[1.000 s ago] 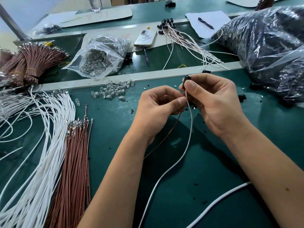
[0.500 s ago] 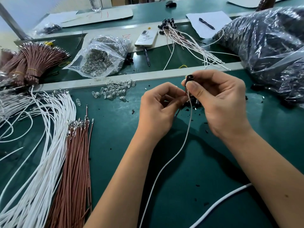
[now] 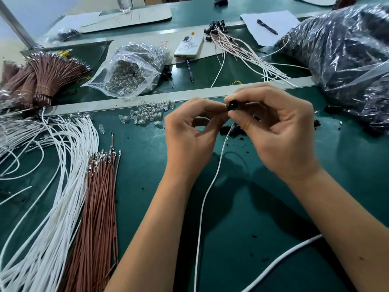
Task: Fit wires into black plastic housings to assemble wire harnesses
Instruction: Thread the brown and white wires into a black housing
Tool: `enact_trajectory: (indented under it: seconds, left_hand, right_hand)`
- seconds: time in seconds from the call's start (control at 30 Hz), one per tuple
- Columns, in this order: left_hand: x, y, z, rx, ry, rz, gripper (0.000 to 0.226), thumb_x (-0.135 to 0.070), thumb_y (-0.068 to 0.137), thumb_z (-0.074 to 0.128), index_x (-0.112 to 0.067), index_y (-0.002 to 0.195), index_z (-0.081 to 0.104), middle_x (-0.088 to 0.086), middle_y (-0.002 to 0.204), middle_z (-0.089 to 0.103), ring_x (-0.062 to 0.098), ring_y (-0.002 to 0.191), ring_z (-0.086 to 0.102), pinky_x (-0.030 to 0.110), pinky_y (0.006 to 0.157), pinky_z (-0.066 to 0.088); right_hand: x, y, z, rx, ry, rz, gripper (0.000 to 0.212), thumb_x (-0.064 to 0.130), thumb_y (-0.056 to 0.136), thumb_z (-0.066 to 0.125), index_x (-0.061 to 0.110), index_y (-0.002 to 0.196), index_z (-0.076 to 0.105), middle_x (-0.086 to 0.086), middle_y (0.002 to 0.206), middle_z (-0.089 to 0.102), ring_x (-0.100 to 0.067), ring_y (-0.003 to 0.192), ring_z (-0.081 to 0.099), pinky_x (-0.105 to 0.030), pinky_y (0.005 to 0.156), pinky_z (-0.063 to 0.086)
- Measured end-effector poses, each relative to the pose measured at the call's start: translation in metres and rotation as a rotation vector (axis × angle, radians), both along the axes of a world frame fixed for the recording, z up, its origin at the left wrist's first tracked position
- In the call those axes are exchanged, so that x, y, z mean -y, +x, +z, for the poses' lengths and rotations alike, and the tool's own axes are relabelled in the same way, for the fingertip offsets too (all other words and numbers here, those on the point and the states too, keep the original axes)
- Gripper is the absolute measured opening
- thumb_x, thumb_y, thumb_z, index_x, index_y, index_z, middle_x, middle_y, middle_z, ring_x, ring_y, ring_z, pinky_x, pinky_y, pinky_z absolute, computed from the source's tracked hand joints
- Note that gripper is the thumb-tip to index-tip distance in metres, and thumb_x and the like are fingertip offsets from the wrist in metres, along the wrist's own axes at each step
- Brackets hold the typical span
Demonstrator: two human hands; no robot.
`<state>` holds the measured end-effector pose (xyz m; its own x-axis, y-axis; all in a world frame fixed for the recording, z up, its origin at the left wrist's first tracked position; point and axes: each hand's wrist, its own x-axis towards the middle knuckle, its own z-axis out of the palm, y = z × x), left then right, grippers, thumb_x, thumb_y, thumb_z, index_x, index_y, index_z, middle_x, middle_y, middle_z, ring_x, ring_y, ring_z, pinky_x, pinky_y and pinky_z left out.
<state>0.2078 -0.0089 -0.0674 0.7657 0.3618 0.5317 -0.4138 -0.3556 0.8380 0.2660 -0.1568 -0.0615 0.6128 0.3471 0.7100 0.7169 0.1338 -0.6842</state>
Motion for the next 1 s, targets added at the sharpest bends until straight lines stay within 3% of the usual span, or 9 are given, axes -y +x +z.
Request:
enact_trajectory:
  seconds: [0.13, 0.37, 0.53, 0.9, 1.0]
  left_hand:
    - [-0.0008, 0.0002, -0.0001, -0.020, 0.028, -0.017, 0.007, 0.005, 0.086, 0.073, 0.000, 0.089, 0.076, 0.011, 0.085, 0.074, 0.027, 0.081, 0.071, 0.051, 0.074, 0.057]
    - [0.0012, 0.0006, -0.0007, -0.034, 0.044, -0.026, 0.007, 0.006, 0.085, 0.074, -0.001, 0.083, 0.074, 0.010, 0.079, 0.071, 0.025, 0.075, 0.068, 0.047, 0.071, 0.056]
    - [0.0049, 0.0013, -0.0005, -0.007, 0.076, -0.007, 0.016, 0.005, 0.084, 0.075, -0.006, 0.075, 0.068, 0.005, 0.072, 0.065, 0.020, 0.067, 0.060, 0.037, 0.064, 0.051]
    - [0.0069, 0.0034, -0.0045, -0.014, 0.039, -0.037, 0.019, 0.001, 0.086, 0.074, 0.002, 0.071, 0.061, 0.015, 0.068, 0.059, 0.033, 0.063, 0.054, 0.044, 0.059, 0.046]
    - [0.0069, 0.0038, -0.0050, -0.023, 0.040, -0.027, 0.022, -0.001, 0.085, 0.075, -0.001, 0.069, 0.059, 0.013, 0.067, 0.059, 0.029, 0.062, 0.053, 0.039, 0.058, 0.045]
  right_hand:
    - [0.0017, 0.0016, -0.0013, 0.009, -0.042, -0.037, 0.019, 0.005, 0.087, 0.082, 0.000, 0.104, 0.074, -0.010, 0.102, 0.072, -0.026, 0.096, 0.070, -0.037, 0.087, 0.057]
    - [0.0023, -0.0002, 0.0010, 0.070, -0.043, -0.133, 0.016, 0.007, 0.084, 0.086, 0.001, 0.095, 0.077, -0.005, 0.094, 0.073, -0.019, 0.088, 0.070, -0.030, 0.080, 0.055]
    - [0.0024, -0.0025, 0.0016, 0.112, -0.031, -0.188, 0.015, 0.009, 0.084, 0.087, 0.002, 0.093, 0.077, -0.005, 0.092, 0.073, -0.017, 0.085, 0.070, -0.028, 0.079, 0.054]
    - [0.0019, -0.0010, -0.0035, 0.072, 0.003, -0.188, 0.016, 0.009, 0.084, 0.087, 0.004, 0.095, 0.078, -0.004, 0.094, 0.075, -0.019, 0.087, 0.072, -0.031, 0.079, 0.057]
    - [0.0015, -0.0002, -0.0052, 0.041, 0.013, -0.184, 0.016, 0.010, 0.084, 0.087, 0.005, 0.095, 0.077, -0.004, 0.094, 0.075, -0.019, 0.087, 0.072, -0.030, 0.079, 0.056]
